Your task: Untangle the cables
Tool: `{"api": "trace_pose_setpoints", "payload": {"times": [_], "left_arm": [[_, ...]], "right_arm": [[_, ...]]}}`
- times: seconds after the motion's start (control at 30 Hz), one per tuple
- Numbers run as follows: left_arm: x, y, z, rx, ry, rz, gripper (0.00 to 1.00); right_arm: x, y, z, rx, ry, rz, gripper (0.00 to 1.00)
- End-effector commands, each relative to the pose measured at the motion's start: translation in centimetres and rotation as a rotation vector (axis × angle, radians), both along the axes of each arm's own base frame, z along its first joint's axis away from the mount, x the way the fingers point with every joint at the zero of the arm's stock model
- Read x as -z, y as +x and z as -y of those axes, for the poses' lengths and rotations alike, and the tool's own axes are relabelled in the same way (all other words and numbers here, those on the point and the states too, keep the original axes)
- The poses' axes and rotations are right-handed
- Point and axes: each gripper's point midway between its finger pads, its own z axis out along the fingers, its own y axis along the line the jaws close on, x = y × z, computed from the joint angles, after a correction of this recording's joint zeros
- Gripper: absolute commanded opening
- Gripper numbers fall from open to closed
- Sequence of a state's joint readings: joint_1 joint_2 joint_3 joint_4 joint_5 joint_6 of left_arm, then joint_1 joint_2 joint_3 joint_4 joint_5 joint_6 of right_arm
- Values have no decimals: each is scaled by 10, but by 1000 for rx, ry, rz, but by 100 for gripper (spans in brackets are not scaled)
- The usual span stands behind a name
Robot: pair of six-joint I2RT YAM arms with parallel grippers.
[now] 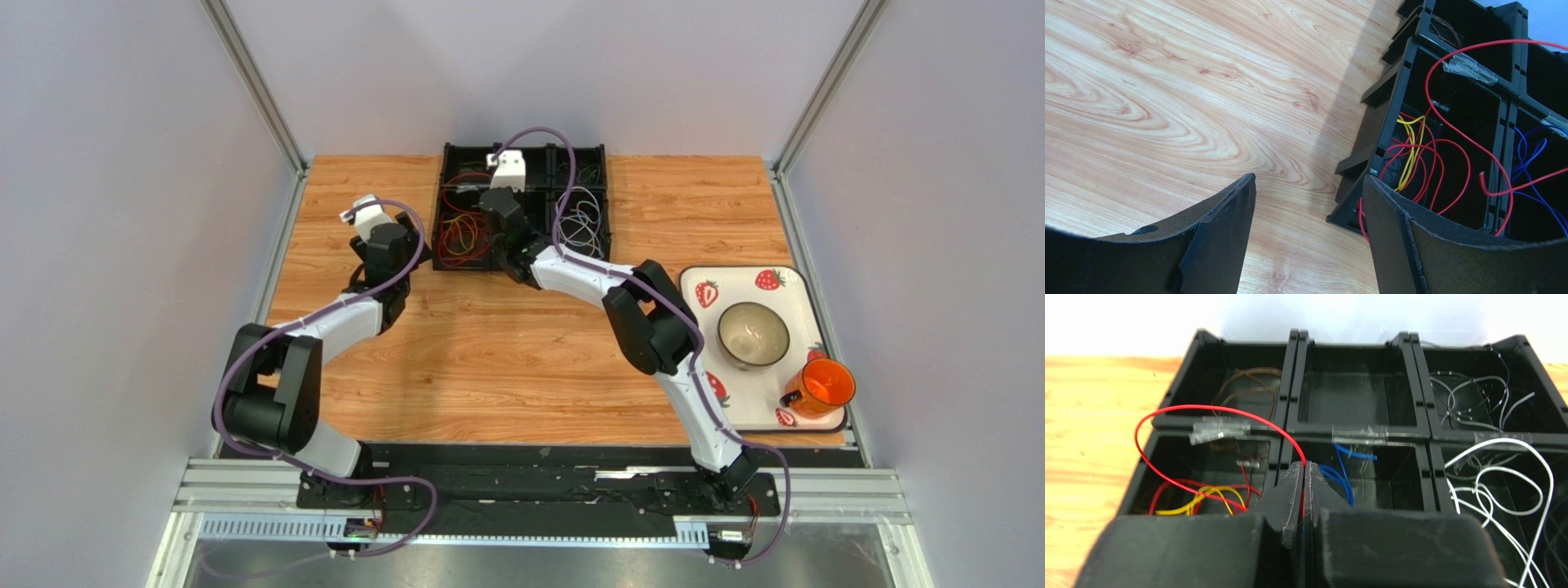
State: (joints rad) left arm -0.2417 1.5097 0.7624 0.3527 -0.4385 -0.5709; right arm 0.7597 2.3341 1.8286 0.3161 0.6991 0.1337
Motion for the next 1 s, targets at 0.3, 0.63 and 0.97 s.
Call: {"api": "trace_pose_setpoints", "payload": {"times": [0.3,0.63,0.97], "left_arm": [[-14,12,2,3,-11,28,72],[-14,11,1,-3,-5,25,72],[-14,12,2,0,-4,25,72]], "right_arm": [[-11,-11,-55,-112,34,9,0],[20,0,-68,-114,26,-27,0],[1,8,-75,-182,11,-12,51]]}}
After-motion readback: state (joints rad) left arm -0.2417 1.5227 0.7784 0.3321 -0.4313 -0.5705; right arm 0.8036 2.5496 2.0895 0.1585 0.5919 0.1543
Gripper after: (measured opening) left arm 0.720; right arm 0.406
